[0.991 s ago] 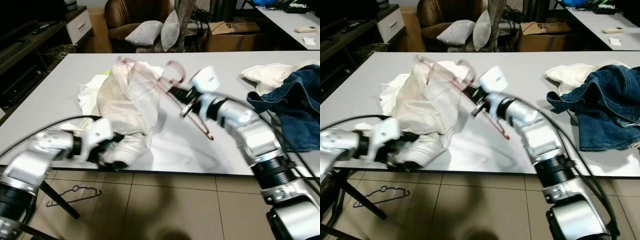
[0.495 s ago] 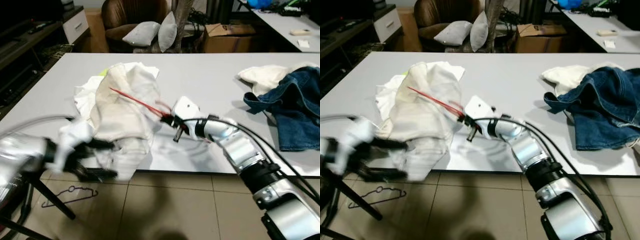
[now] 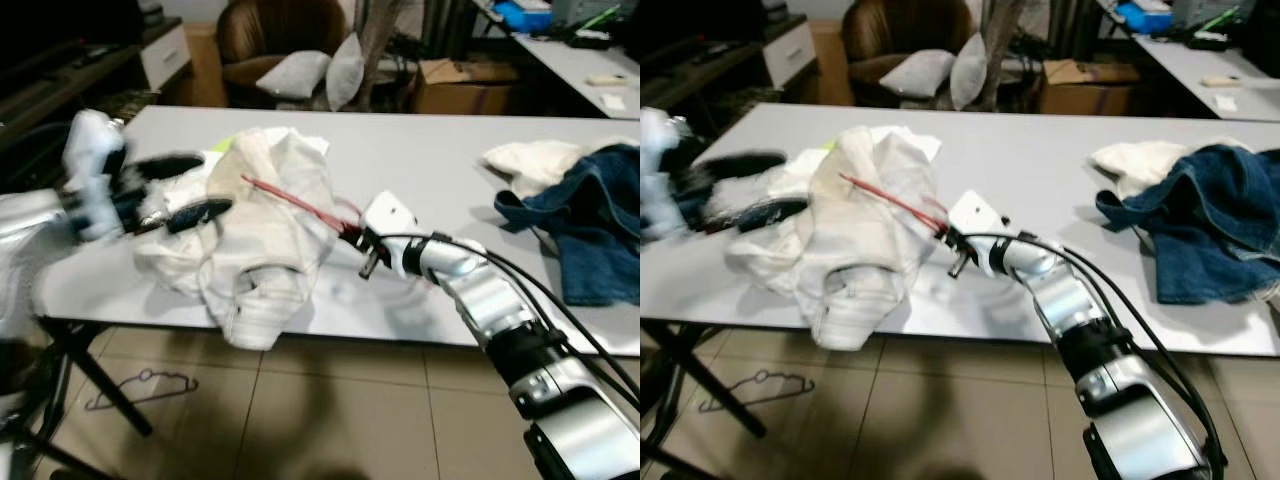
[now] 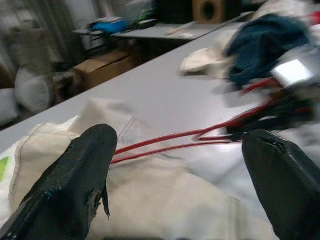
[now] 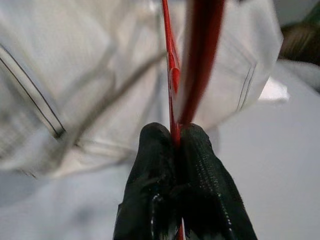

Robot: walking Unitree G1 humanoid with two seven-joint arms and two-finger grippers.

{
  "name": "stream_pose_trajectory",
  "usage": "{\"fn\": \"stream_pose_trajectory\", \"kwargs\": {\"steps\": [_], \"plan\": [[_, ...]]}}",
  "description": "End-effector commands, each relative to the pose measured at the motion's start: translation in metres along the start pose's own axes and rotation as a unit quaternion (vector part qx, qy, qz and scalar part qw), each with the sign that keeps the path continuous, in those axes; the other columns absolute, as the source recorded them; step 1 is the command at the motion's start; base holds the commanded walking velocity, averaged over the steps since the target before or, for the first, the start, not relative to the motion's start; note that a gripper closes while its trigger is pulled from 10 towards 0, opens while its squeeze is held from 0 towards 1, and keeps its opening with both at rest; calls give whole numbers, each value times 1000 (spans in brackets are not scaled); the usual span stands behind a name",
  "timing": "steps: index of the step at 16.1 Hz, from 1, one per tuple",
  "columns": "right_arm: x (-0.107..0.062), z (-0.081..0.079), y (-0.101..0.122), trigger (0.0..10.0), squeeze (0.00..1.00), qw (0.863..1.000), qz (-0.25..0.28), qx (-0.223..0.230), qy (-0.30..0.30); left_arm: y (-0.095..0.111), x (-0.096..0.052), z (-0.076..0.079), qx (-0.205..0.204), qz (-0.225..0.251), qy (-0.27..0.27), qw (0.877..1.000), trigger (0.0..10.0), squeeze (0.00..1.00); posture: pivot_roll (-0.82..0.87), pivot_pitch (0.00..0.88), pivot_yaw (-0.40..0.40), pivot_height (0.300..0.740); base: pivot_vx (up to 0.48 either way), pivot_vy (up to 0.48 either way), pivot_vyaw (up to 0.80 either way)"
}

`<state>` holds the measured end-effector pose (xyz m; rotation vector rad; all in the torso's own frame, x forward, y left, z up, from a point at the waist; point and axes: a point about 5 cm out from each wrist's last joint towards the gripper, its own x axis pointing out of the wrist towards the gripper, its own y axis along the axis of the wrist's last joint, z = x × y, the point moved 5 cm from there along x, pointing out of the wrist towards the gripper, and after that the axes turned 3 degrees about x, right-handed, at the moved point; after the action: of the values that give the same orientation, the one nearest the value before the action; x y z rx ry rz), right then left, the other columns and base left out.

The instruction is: Hang hanger

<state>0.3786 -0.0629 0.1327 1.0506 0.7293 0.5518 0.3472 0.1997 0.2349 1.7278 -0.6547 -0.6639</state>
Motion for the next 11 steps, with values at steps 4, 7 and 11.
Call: {"fn": "stream_pose_trajectory", "kwargs": {"steps": [4,7,11], "plan": [[-54,26,59,10000,0,988,131,45,-63,-23,46,-15,10,-19,114,993,10000,1000,-34,0,77,740,0,0,0],[-102,44,43,10000,0,980,87,90,-157,-35,64,-15,9,-23,176,984,10000,1000,-80,0,101,740,0,0,0],[-152,28,11,10000,0,950,51,168,-256,-75,92,36,-41,-42,128,990,10000,1000,-120,0,111,740,0,0,0]]}}
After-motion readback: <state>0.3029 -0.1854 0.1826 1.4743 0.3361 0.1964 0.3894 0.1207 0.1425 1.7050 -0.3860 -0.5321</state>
